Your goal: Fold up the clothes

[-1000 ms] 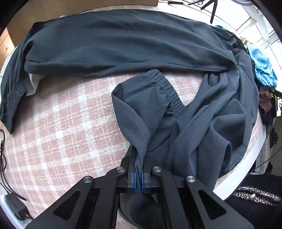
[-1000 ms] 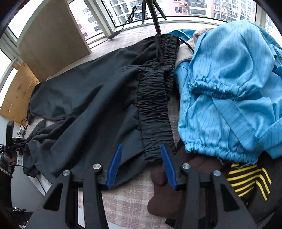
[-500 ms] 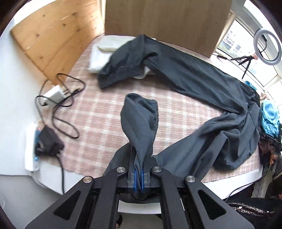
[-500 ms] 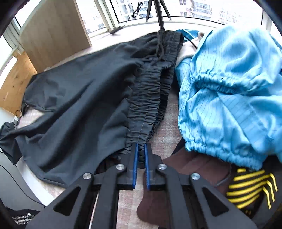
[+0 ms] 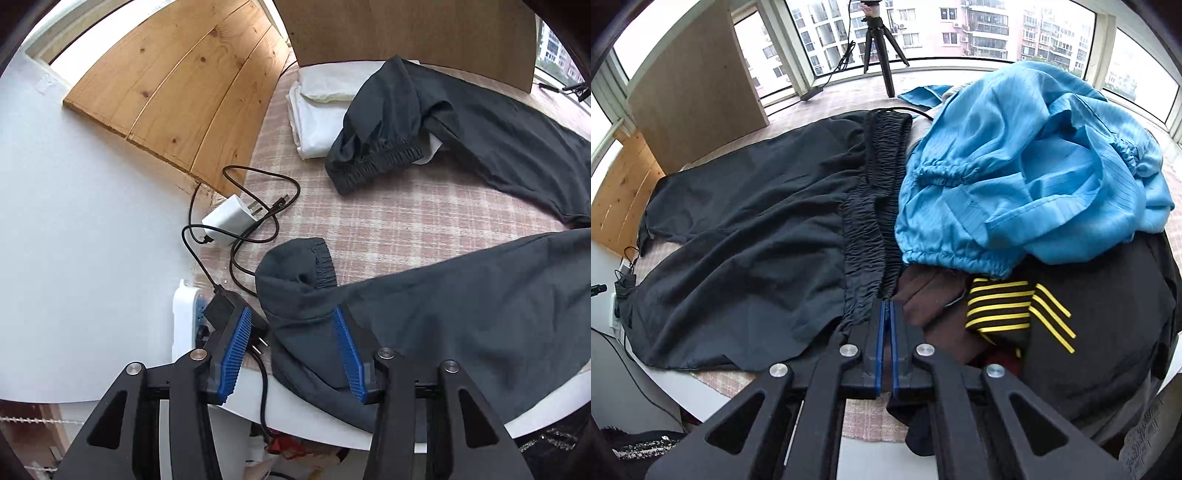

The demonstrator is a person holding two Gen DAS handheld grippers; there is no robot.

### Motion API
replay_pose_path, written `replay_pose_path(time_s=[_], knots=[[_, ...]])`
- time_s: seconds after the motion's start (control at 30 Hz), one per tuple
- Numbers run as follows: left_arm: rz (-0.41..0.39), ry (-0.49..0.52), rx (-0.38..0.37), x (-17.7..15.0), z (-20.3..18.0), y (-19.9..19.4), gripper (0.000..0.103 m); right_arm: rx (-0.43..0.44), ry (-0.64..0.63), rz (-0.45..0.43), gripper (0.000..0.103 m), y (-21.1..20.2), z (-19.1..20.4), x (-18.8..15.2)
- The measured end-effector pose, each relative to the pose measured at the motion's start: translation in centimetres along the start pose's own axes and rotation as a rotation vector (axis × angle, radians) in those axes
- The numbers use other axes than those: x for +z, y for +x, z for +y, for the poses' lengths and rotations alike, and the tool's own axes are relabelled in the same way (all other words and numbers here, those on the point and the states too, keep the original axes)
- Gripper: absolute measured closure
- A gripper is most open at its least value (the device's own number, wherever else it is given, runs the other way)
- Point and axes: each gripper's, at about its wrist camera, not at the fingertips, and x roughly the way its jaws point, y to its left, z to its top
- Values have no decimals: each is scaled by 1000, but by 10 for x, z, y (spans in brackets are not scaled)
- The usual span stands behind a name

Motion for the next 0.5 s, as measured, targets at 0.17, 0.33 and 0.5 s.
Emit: replay_pose_path(time_s=[0.17, 0.33, 0.5], knots=[[6, -66, -6, -21, 23, 7, 59, 37, -45, 49, 67, 39, 29, -1], [6, -83, -87, -37, 17, 11, 59, 38, -15, 96, 57, 74, 27, 5], [10, -65, -137, -45, 2, 13, 59, 34, 47, 105, 54, 76, 5, -3]])
